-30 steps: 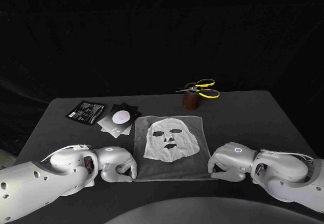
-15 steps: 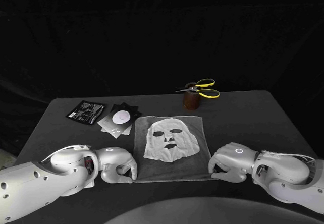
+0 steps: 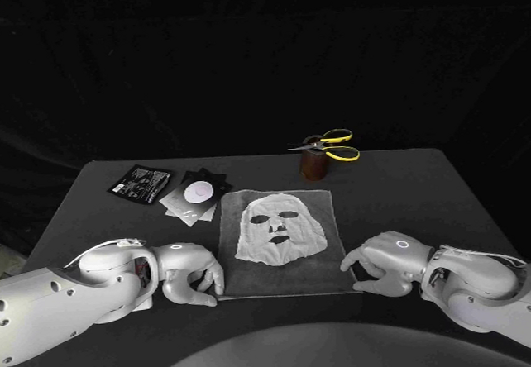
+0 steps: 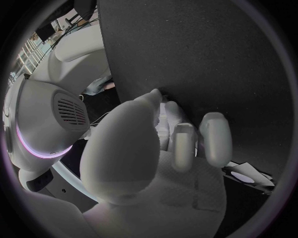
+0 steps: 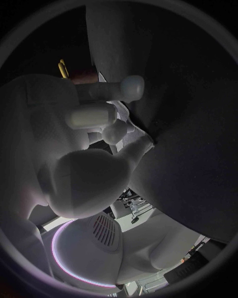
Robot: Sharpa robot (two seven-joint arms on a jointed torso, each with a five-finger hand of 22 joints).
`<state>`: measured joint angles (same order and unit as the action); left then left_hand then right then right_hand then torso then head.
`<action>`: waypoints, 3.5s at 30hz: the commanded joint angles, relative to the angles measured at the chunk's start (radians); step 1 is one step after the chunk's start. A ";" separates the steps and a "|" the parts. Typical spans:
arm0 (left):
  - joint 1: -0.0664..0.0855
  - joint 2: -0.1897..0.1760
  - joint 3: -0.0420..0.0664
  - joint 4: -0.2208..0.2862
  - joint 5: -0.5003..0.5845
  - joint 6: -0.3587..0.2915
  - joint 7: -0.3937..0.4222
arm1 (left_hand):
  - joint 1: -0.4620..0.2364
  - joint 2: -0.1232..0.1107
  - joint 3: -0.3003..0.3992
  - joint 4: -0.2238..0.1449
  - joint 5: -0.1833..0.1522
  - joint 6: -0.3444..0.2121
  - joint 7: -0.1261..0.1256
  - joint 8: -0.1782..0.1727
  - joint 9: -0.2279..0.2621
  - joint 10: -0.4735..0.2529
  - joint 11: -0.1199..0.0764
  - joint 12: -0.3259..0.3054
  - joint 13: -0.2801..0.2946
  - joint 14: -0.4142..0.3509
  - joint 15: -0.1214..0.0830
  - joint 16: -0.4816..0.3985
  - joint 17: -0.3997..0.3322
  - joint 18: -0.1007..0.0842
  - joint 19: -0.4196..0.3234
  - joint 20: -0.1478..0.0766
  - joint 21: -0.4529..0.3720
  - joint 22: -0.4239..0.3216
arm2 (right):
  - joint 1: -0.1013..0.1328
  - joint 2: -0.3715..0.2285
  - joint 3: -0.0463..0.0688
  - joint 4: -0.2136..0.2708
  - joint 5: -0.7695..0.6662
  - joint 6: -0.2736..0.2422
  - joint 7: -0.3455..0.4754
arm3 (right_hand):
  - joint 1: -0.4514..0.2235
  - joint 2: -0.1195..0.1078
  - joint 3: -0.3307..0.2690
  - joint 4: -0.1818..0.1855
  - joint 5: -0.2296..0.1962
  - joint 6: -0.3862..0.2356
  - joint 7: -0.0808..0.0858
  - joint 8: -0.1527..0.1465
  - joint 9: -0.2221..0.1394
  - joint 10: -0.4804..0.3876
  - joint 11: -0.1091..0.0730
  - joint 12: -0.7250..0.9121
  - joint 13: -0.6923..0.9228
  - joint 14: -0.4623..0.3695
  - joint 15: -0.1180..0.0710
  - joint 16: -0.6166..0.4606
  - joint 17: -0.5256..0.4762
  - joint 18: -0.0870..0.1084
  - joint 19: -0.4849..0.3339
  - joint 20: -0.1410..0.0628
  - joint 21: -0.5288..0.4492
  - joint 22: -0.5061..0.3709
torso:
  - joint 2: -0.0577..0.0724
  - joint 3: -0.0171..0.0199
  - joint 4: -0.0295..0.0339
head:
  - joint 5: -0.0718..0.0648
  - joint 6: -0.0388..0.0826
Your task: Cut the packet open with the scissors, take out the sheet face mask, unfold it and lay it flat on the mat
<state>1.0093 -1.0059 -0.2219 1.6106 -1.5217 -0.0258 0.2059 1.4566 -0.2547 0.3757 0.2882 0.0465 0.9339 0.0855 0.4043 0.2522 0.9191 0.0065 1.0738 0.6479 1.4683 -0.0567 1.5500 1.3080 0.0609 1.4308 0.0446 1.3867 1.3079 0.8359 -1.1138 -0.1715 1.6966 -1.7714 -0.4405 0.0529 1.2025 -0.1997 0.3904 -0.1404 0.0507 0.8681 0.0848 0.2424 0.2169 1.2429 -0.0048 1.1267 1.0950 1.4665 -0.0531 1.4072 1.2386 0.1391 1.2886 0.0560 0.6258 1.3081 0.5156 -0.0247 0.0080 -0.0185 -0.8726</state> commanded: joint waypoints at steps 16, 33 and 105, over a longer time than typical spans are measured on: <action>0.037 -0.037 -0.002 0.020 0.097 -0.102 0.032 | -0.001 0.012 -0.197 0.001 0.003 -0.037 0.014 -0.049 -0.046 -0.049 0.021 -0.129 -0.120 -0.052 0.024 -0.129 -0.090 0.040 -0.109 0.022 -0.169 -0.092 | 0.025 -0.043 -0.005 0.003 0.532 -0.215 0.401 | 0.082 0.045 -0.146 0.105 0.034 0.011 0.033 -0.006 0.002 -0.202 0.032 -0.309 -0.326 -0.100 0.017 -0.275 -0.337 0.043 -0.086 0.021 -0.337 -0.111 | -0.001 -0.0015 -0.0010 | -0.014 0.000; 0.208 -0.031 0.011 -0.044 1.112 -0.192 0.170 | 0.087 0.069 -0.085 -0.001 0.003 -0.007 0.069 -0.088 -0.090 -0.031 0.094 -0.462 -0.409 -0.434 0.092 -0.688 -0.701 0.121 -0.392 0.084 -0.816 -0.637 | 0.200 0.062 -0.001 -0.133 1.256 -0.056 0.470 | 0.163 0.036 0.099 0.145 0.020 0.067 0.099 -0.042 -0.007 -0.169 0.115 -0.834 -0.857 -0.258 0.090 -0.923 -0.687 0.037 -0.177 0.082 -0.559 -0.334 | -0.037 -0.0045 -0.0080 | -0.013 0.000; 0.041 0.226 0.222 -0.041 1.522 -0.744 0.314 | -1.457 0.255 -0.376 -0.288 -0.047 -0.934 -0.086 -0.404 -0.252 -0.919 -0.007 -1.074 -0.648 -1.468 0.057 -1.550 -1.308 -0.061 -1.431 -0.045 -1.387 -1.308 | 0.214 0.334 0.172 -0.127 1.771 -0.330 0.467 | -1.203 0.200 -0.390 0.140 -0.051 -0.868 -0.085 -0.242 -0.217 -1.243 0.005 -1.127 -1.095 -1.467 0.053 -1.407 -1.239 -0.139 -1.289 -0.056 -0.626 -1.308 | 0.029 0.0247 -0.0080 | 0.019 0.273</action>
<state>1.0492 -0.7807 -0.0012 1.5672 0.0195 -0.7475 0.5001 0.0063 0.0008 -0.0012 0.0053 0.0034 0.0054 -0.0002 0.0035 0.0009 0.0037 0.0002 0.0057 0.0008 0.0036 0.0001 0.0065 0.0009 0.0136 0.0034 0.0001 0.0061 0.0009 1.0499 -0.7799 -0.0011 1.5684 0.0019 -0.7495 0.5176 0.0056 -0.0002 0.0040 -0.0001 0.0035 0.0034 0.0001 0.0034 0.0008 0.0053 0.0000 0.0051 0.0010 0.0052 -0.0001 0.0067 0.0008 0.0059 0.0047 0.0002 0.0050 0.0009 0.5437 -0.0002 0.0000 -0.0001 -0.6001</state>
